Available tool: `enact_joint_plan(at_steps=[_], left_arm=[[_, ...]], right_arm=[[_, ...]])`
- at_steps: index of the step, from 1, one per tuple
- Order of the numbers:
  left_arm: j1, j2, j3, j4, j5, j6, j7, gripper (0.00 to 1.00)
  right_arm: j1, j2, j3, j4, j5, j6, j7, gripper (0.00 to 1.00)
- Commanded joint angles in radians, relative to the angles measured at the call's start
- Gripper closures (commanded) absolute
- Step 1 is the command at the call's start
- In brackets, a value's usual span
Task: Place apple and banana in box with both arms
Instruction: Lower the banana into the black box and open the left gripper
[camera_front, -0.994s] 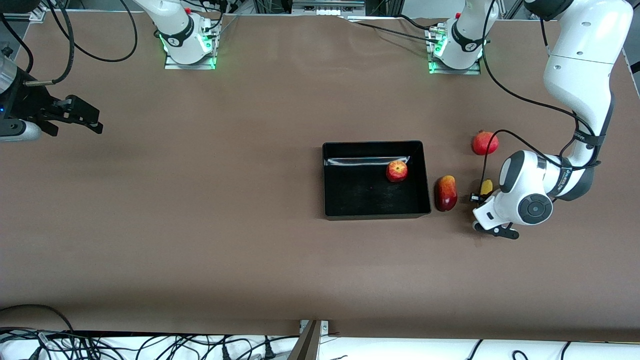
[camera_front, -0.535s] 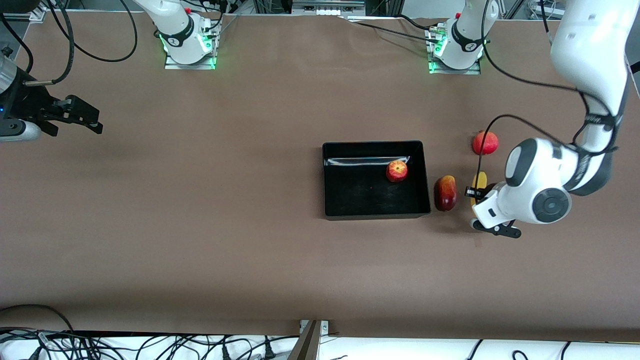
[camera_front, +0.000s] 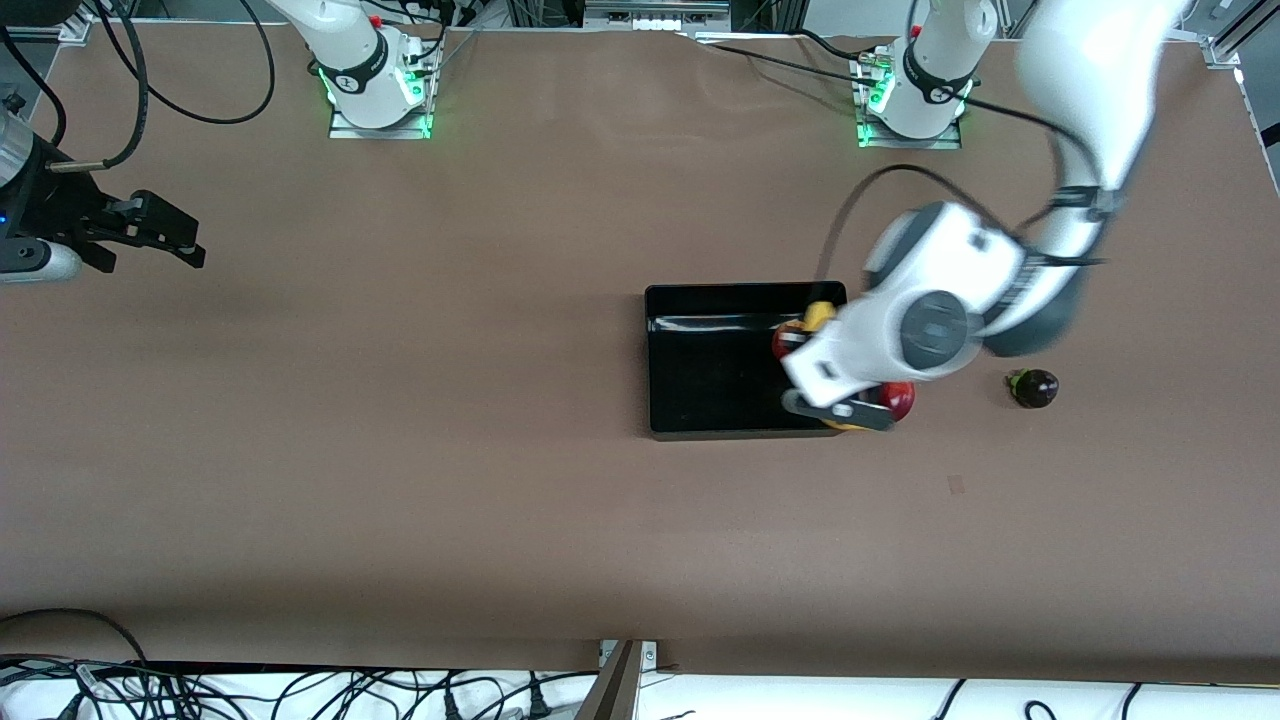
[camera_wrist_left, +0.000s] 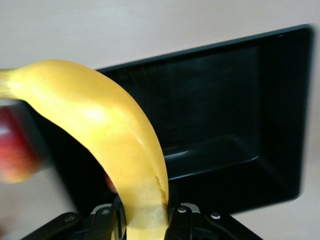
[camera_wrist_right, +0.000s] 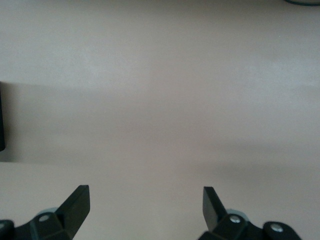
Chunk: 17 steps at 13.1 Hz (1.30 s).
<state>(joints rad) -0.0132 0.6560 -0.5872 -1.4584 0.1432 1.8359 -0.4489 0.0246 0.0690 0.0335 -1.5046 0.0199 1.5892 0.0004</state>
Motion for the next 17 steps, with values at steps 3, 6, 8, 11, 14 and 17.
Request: enact_joint_plan(at_steps=[3, 6, 8, 11, 14, 17], left_arm=[[-0.119, 0.143, 0.038, 0.013, 0.018, 0.208, -0.125, 0.94], [-0.16, 0.188, 0.081, 0.012, 0.018, 0.252, -0.134, 0.1], [-0.156, 0.177, 0.086, 0.016, 0.018, 0.241, -0.126, 0.0], [-0.094, 0.066, 0.086, 0.03, 0.019, 0.072, -0.128, 0.0], [0.013, -0.086, 0.084, 0.03, 0.019, -0.093, -0.119, 0.0], [0.119, -0.192, 0.084, 0.032, 0.018, -0.199, 0.017, 0.0]], right_arm=[[-0.006, 0.002, 0.006, 0.012, -0.006, -0.003, 0.012, 0.0], [-0.006, 0.002, 0.006, 0.012, -0.006, -0.003, 0.012, 0.0], [-0.006, 0.002, 0.006, 0.012, -0.006, -0.003, 0.012, 0.0], [-0.006, 0.002, 0.006, 0.012, -0.006, -0.003, 0.012, 0.0], [-0.006, 0.002, 0.006, 0.012, -0.006, -0.003, 0.012, 0.0], [-0.006, 0.003, 0.006, 0.012, -0.006, -0.003, 0.009, 0.0]])
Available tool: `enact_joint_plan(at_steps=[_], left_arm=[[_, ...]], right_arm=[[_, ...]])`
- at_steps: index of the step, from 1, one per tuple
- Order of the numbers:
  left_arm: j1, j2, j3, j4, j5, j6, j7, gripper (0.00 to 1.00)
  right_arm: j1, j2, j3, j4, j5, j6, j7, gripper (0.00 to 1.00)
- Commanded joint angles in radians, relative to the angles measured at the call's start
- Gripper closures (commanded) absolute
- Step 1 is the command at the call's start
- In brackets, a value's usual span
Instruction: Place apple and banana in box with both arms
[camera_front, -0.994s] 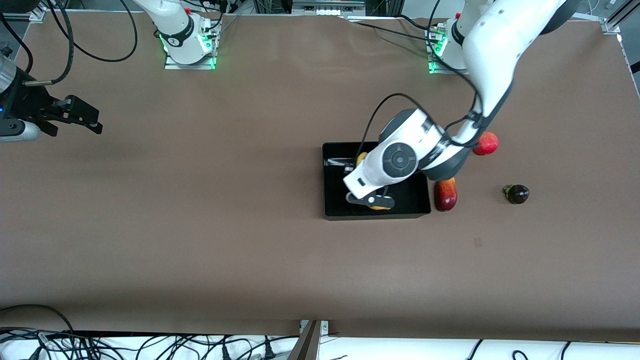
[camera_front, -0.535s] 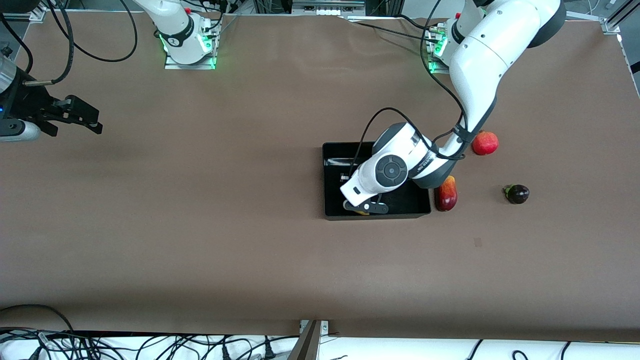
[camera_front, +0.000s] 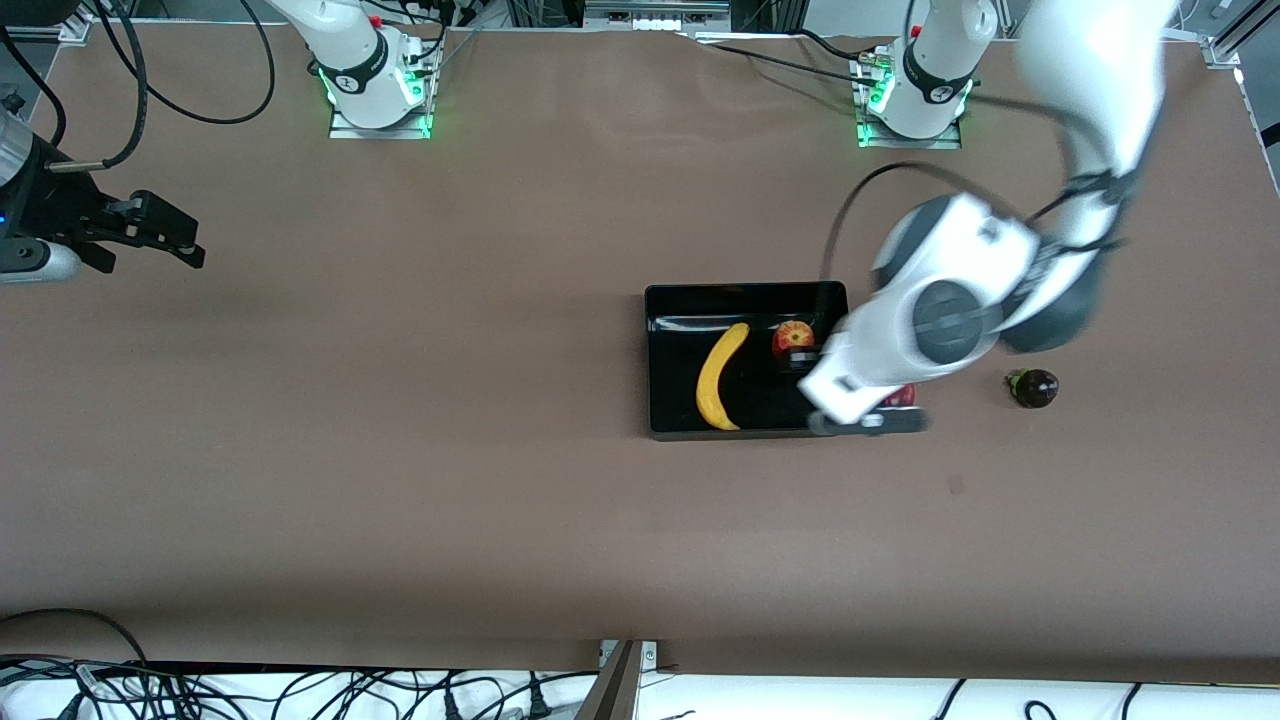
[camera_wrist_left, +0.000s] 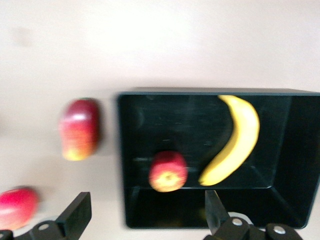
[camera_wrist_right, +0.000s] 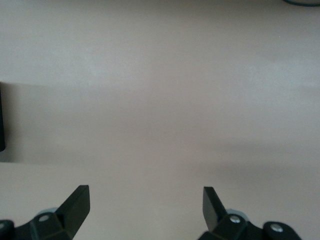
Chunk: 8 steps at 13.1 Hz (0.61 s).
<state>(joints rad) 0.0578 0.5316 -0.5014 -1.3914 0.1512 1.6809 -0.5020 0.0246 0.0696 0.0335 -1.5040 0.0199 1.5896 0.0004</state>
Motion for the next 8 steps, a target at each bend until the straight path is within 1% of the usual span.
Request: enact_joint_plan(at_steps=[1, 2, 3, 4, 5, 6, 7, 8], left_arm=[[0.081, -0.091, -0.005, -0.037, 0.004, -0.093, 0.098, 0.0], [0.112, -0.125, 0.003, -0.043, -0.018, -0.124, 0.117, 0.0], [0.108, -0.201, 0.065, -0.06, -0.034, -0.121, 0.17, 0.0], [0.087, -0.259, 0.133, -0.086, -0.076, -0.115, 0.23, 0.0], [0.067, -0.336, 0.22, -0.13, -0.143, -0.113, 0.282, 0.0], [0.028, -0.397, 0.31, -0.162, -0.163, -0.112, 0.308, 0.0], [0.017, -0.442, 0.364, -0.175, -0.173, -0.103, 0.313, 0.0], [0.004, -0.478, 0.395, -0.201, -0.173, -0.075, 0.313, 0.0]], right_arm=[[-0.006, 0.001, 0.006, 0.011, -0.006, -0.003, 0.007, 0.0], [-0.006, 0.001, 0.006, 0.011, -0.006, -0.003, 0.009, 0.0], [-0.006, 0.001, 0.006, 0.011, -0.008, -0.003, 0.009, 0.0], [-0.006, 0.001, 0.005, 0.011, -0.008, -0.003, 0.004, 0.0], [-0.006, 0.001, 0.005, 0.011, -0.008, -0.003, 0.003, 0.0], [-0.006, 0.001, 0.005, 0.011, -0.008, -0.003, 0.003, 0.0], [-0.006, 0.001, 0.005, 0.011, -0.008, -0.003, 0.003, 0.0], [-0.006, 0.002, 0.005, 0.011, -0.008, -0.003, 0.003, 0.0]])
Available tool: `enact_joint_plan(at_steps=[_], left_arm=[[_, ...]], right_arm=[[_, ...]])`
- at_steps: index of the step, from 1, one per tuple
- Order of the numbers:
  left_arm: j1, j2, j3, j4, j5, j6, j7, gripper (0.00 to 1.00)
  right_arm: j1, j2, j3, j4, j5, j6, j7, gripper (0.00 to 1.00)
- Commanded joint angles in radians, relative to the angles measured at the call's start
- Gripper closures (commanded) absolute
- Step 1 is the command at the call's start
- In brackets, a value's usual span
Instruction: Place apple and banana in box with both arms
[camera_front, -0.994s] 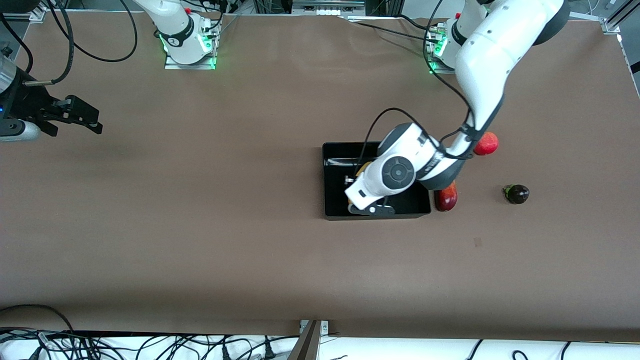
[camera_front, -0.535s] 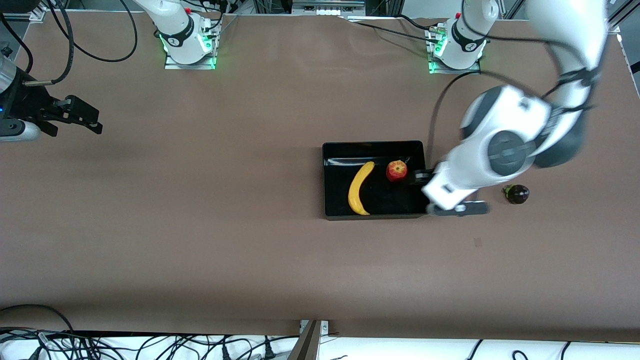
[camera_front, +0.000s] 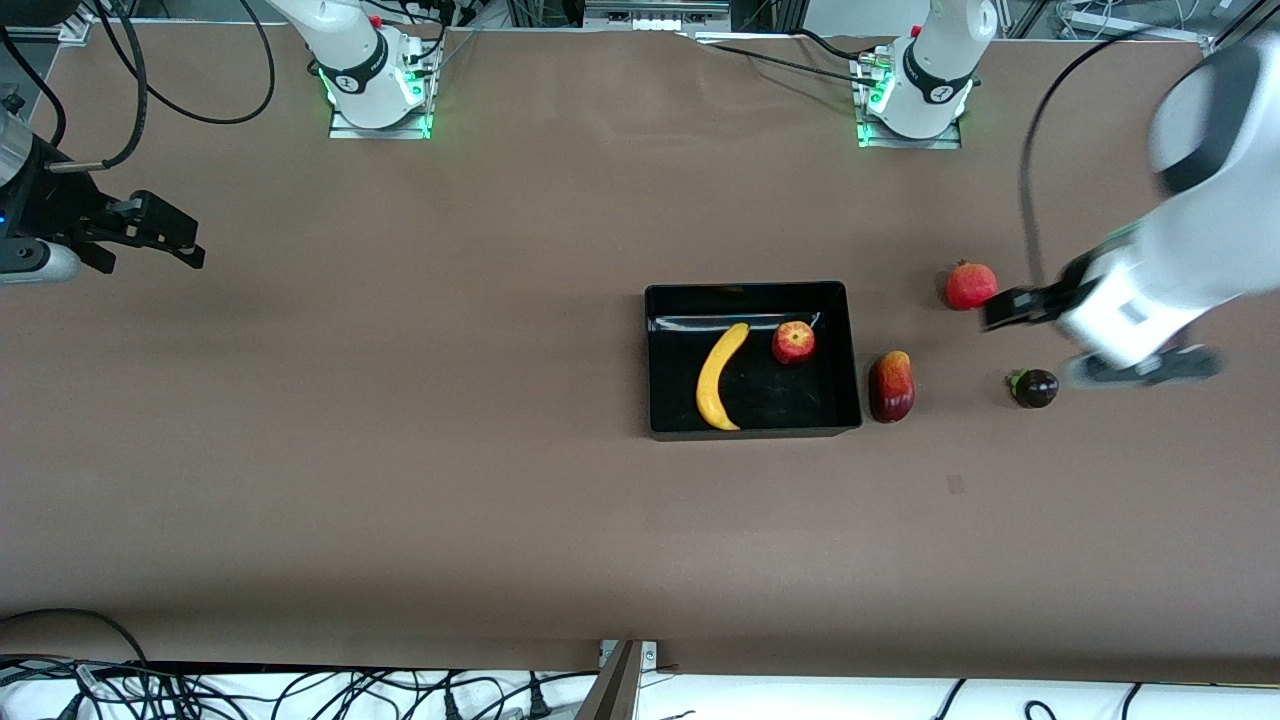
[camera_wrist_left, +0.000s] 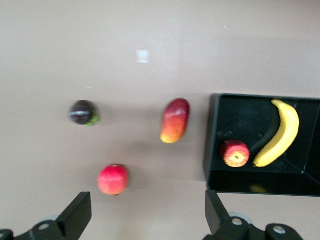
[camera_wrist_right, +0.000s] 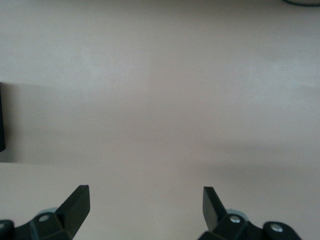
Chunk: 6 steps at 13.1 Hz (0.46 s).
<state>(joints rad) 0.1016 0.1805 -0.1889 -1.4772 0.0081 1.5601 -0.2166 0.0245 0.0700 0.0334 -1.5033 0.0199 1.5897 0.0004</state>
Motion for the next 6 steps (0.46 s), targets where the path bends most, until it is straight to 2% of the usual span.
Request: enact_joint_plan(at_steps=[1, 2, 6], left_arm=[[-0.083, -0.172, 0.106, -0.173, -0.027, 0.057, 0.031, 0.0], [-0.107, -0.188, 0.129, -0.195, -0.022, 0.073, 0.049, 0.0], [-0.12, -0.199, 0.134, -0.189, -0.014, 0.025, 0.062, 0.0]], right_arm=[[-0.006, 0.001, 0.005, 0.011, -0.008, -0.004, 0.003, 0.0], [-0.006, 0.002, 0.005, 0.011, -0.008, -0.002, 0.003, 0.0], [-0.006, 0.002, 0.005, 0.011, -0.011, -0.001, 0.003, 0.0]])
